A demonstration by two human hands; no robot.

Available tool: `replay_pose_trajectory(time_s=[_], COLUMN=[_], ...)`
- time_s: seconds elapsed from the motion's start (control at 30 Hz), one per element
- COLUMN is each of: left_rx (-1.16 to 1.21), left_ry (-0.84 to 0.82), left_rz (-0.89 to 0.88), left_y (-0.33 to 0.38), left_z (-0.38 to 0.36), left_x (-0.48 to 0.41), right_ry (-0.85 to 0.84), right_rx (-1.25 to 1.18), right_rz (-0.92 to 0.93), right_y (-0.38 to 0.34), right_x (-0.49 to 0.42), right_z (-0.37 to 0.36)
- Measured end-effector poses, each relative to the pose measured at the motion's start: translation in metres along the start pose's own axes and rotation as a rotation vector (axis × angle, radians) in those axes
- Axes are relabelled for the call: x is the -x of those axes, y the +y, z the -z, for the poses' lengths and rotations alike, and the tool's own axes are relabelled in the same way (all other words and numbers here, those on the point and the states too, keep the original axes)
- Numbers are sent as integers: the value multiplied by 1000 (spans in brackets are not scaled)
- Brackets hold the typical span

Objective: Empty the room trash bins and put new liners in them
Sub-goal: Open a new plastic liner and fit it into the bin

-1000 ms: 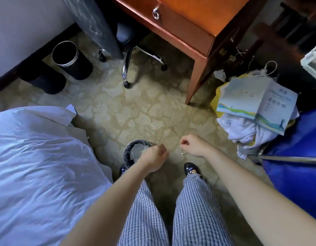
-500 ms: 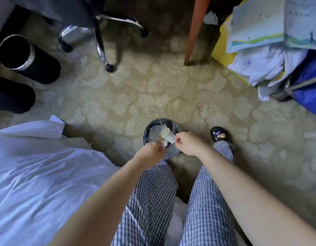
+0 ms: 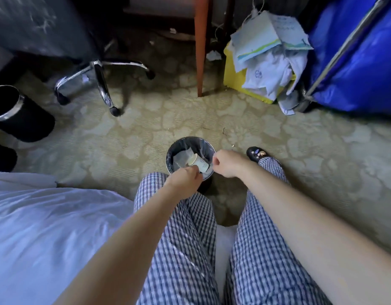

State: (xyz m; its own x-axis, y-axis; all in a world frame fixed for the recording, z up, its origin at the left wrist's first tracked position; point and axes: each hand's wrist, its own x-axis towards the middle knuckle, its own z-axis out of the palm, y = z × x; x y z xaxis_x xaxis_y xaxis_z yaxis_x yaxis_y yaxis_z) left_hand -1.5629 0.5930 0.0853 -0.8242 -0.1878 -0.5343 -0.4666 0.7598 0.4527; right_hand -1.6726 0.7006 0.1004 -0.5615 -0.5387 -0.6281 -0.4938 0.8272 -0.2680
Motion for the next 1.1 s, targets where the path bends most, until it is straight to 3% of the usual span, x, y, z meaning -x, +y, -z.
replay_pose_trajectory(time_s=[0.47, 0.8, 1.1], left_rx=[-79, -181, -78], left_ry=[205, 85, -46], left_rz=[-4, 104, 317], left_y=[-6, -33, -85], left_z=[23, 33, 11], left_x=[31, -53, -149], right_ry=[129, 24, -57], right_rx=[-57, -103, -259], right_rz=[3, -30, -142], right_y=[-12, 33, 65], right_x=[31, -53, -156], right_z=[5, 1, -36])
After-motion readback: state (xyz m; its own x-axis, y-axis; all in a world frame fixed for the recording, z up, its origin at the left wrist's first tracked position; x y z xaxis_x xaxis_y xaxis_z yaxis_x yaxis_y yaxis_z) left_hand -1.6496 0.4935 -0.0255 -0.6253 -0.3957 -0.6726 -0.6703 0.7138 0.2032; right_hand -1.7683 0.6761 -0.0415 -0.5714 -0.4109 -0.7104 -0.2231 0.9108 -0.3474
